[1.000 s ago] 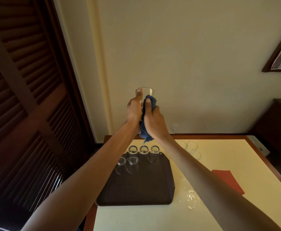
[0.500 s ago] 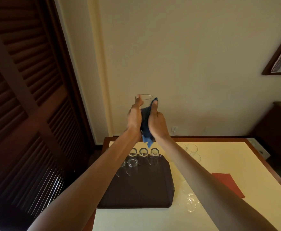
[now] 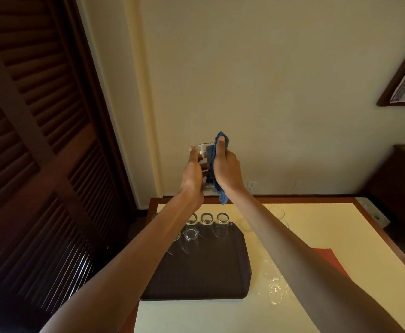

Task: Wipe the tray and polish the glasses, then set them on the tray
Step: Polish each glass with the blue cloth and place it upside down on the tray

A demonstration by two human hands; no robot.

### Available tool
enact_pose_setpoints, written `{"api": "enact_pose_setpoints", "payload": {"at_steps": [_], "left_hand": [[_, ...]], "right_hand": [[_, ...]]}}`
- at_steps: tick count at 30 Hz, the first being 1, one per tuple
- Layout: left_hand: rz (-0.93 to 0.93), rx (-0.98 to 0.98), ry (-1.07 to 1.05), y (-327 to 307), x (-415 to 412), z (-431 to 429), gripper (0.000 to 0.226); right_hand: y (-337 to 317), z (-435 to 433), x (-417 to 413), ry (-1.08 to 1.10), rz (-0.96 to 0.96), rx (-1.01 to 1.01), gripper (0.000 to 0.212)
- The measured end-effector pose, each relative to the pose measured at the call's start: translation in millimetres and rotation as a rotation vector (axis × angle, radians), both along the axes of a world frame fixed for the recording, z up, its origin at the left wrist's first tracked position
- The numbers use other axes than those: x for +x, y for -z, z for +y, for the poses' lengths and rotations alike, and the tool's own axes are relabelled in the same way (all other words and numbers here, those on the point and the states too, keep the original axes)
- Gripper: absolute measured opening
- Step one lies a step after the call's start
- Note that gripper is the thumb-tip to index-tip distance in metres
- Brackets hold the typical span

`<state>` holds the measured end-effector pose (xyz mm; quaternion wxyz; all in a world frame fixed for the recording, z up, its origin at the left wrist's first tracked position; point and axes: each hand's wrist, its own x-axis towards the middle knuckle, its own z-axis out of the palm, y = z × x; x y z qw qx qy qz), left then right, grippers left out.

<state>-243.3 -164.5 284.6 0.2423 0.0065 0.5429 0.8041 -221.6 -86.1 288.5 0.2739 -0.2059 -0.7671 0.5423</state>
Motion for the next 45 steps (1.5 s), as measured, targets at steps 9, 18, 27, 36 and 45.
{"api": "enact_pose_setpoints", "payload": {"at_steps": [9, 18, 27, 36, 45], "left_hand": [[0.010, -0.022, 0.033, -8, -5, -6, 0.061], [0.081, -0.116, -0.025, -16, 8, 2, 0.056], [0.053, -0.288, -0.093, -2, -17, 6, 0.112], [0.095, -0.140, -0.060, -16, -1, 2, 0.058], [0.123, -0.253, -0.090, -25, -5, 4, 0.105]], "right_hand": [[29, -26, 13, 0.001, -0.048, 0.035, 0.052], [-3, -7, 6, 0.059, 0.054, 0.067, 0.051], [3, -10, 15, -0.123, -0.223, -0.098, 0.068], [-6, -12, 6, -0.009, 0.058, 0.088, 0.046], [-3, -6, 12, -0.073, -0.184, -0.058, 0.072]]}}
